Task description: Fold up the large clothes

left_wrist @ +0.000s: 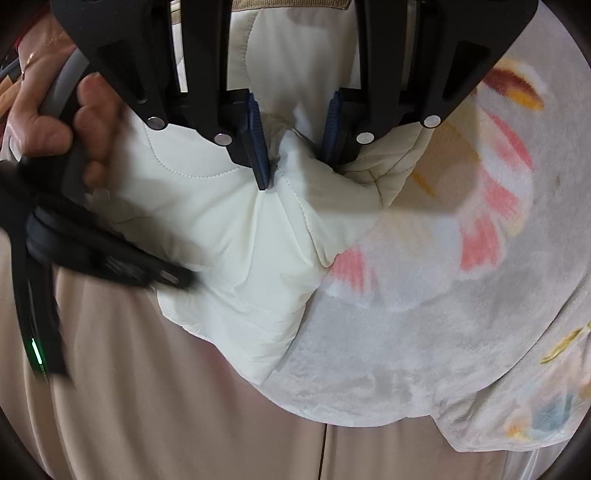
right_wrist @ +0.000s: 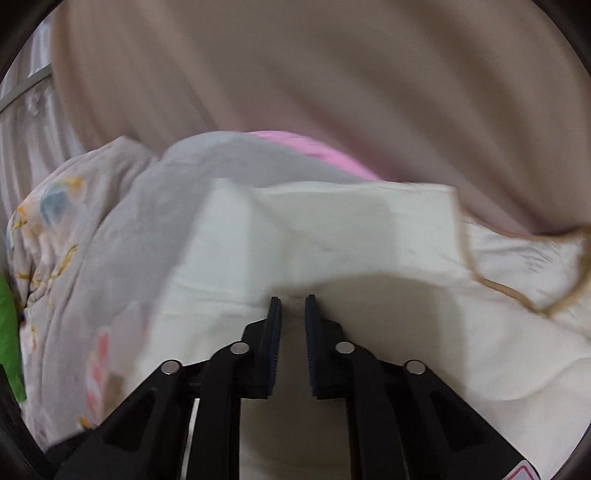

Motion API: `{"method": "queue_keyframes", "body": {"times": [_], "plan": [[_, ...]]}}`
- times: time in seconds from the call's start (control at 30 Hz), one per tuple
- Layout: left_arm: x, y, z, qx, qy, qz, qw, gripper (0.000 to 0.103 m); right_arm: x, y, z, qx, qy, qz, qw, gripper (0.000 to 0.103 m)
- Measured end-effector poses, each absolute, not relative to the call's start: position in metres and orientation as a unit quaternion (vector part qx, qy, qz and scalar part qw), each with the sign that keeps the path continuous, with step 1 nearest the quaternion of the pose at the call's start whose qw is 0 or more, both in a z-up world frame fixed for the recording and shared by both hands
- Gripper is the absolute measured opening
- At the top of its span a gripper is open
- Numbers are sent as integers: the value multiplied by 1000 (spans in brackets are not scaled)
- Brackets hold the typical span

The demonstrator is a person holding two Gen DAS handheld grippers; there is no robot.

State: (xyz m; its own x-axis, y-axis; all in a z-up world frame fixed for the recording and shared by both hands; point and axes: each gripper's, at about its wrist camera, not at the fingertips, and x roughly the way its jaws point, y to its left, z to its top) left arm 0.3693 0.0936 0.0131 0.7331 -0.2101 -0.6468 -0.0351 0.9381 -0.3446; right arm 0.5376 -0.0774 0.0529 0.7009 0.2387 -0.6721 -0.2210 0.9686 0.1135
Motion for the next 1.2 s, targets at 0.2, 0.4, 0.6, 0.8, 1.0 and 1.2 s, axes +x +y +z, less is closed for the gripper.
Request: {"method": "queue_keyframes", "body": {"times": [0.2, 0.4, 0.6, 0.8, 1.0, 1.2], "plan": [[370, 95, 12, -173, 362, -54, 914, 30, 508, -227, 58, 105, 344, 49, 932, 0], [369, 103, 11, -195, 362, -68, 909, 30, 410, -348, 83, 155, 309, -60, 936, 16], [324, 126, 24, -192, 389, -75, 898, 67, 245, -372, 67, 142, 342, -43, 928, 72], [243, 152, 20, -140, 442, -58, 884, 89, 143, -384, 8, 234, 409, -2, 882, 73], [200, 144, 12, -87, 475, -91, 871, 37, 122, -364, -10, 249, 415, 20, 875, 20], [153, 139, 41, -63, 461, -114, 878, 10, 83, -352, 24, 233, 381, 15, 895, 8]]}}
